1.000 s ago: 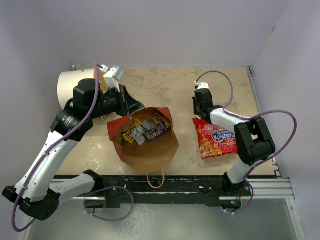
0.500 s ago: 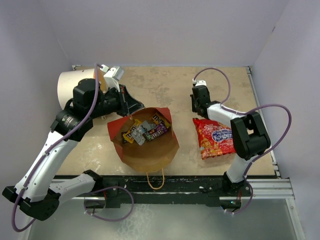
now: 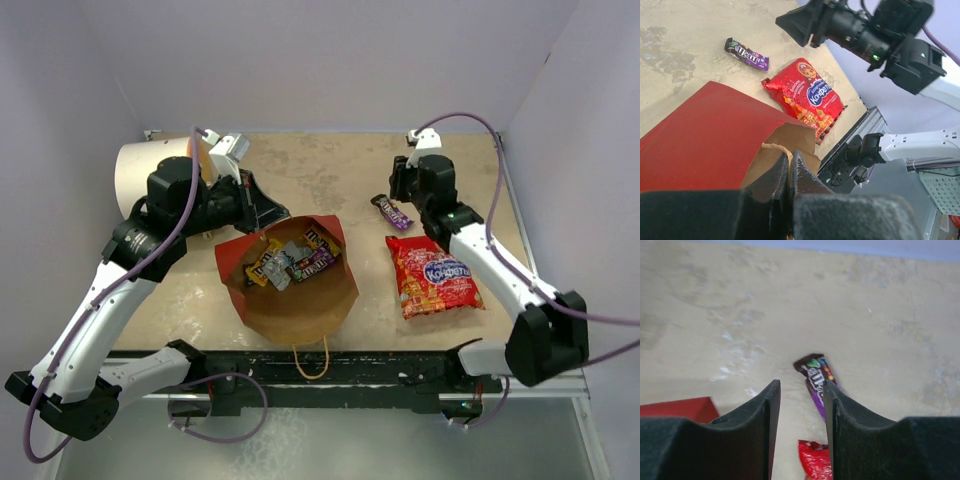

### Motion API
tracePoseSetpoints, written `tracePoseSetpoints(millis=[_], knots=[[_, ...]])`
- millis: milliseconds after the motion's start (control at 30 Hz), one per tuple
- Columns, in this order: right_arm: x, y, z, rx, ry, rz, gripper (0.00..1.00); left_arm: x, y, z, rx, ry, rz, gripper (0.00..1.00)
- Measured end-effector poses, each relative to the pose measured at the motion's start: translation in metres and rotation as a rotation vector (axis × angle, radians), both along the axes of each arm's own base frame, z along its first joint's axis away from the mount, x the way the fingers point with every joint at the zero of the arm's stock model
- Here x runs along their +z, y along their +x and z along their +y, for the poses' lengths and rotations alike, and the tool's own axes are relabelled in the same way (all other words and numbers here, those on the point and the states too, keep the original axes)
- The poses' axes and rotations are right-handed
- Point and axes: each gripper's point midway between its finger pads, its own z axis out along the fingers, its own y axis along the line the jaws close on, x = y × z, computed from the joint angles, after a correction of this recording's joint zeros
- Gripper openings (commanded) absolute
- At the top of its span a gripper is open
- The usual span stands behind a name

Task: Take the snacks out of the paper bag
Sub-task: Place the snack at the center of the board.

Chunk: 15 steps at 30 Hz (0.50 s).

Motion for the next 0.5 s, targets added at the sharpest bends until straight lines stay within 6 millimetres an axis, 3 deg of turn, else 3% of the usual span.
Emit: tracePoseSetpoints(millis=[100, 267, 333, 400, 500], knots=[[0.021, -0.018, 0.011, 0.070, 0.086, -0.064, 0.44, 0.000, 0.000, 0.000, -0.001, 0.000, 0.000, 0.00], [-0.013, -0.062, 0.042, 0.245, 0.178, 0.016, 0.45, -0.001, 0.000, -0.001, -0.003, 0.001, 0.003, 0.00], [-0.018, -0.079, 0.055, 0.319, 0.193, 0.032, 0.45, -0.002, 0.001, -0.001, -0.003, 0.002, 0.005, 0.00], [-0.003, -0.090, 0.066, 0.387, 0.209, -0.004, 0.45, -0.002, 0.001, -0.001, -0.003, 0.003, 0.007, 0.00], [0.041, -0.103, 0.076, 0.488, 0.223, -0.149, 0.45, -0.002, 0.001, -0.001, -0.003, 0.004, 0.008, 0.00]])
